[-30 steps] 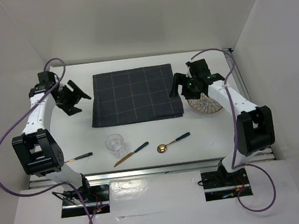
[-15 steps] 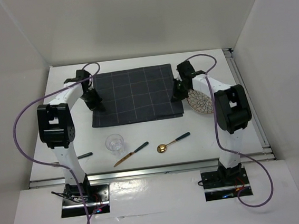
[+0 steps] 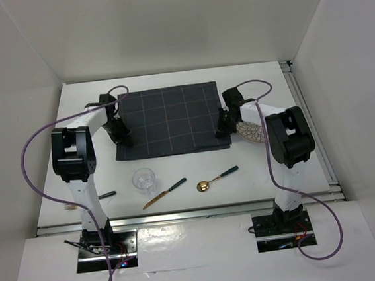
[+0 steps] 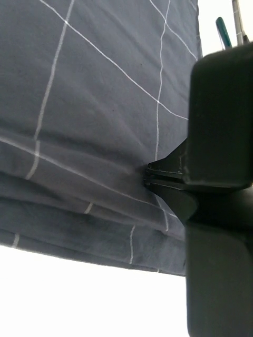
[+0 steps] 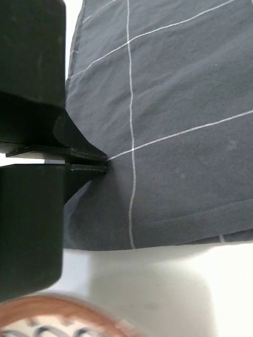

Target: Set the dinner table for one person

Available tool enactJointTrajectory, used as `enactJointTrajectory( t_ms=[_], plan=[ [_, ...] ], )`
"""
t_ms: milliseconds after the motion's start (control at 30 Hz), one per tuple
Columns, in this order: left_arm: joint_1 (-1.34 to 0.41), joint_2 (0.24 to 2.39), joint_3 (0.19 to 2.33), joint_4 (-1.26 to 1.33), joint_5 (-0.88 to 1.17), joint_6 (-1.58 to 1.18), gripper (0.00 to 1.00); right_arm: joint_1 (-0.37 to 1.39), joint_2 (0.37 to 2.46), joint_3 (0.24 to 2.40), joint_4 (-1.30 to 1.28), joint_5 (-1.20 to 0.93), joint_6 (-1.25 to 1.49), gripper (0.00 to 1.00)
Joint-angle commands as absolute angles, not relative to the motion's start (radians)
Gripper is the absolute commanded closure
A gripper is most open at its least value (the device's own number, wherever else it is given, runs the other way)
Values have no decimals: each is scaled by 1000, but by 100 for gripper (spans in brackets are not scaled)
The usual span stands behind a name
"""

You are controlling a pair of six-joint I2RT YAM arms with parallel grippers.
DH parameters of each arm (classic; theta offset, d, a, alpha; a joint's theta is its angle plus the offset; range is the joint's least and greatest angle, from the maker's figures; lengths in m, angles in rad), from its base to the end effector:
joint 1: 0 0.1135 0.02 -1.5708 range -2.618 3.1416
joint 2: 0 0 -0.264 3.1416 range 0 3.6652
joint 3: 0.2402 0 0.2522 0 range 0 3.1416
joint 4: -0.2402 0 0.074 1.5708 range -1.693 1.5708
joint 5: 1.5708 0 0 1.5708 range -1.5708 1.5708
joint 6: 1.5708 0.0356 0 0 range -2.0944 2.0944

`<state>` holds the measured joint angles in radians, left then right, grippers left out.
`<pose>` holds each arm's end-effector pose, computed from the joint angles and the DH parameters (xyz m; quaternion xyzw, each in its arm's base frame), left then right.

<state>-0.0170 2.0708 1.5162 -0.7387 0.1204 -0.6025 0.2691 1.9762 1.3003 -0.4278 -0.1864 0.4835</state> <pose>0.4162 -0.0114 0.1620 -0.2773 0.9489 -0.0988 0.1133 0.3856 0.1132 0.1524 0.0822 0.9654 0.1689 0.1810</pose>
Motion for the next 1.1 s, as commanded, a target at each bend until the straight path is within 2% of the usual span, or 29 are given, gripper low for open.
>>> enactJointTrajectory(
  t_ms=[0,300,700,1067],
  plan=[
    [-21,2071,1467,-736,106,-589,100,279,1921,1207,-443,-95,517,100],
    [-40,1987,1352,-715,106,-589,100,279,1775,1068,-474,-9,537,100],
    [-49,1974,1331,-715,88,-589,100,288,1753,951,-465,-20,555,100],
    [-49,1963,1289,-706,87,-589,100,288,1644,830,-511,14,641,100]
  ],
)
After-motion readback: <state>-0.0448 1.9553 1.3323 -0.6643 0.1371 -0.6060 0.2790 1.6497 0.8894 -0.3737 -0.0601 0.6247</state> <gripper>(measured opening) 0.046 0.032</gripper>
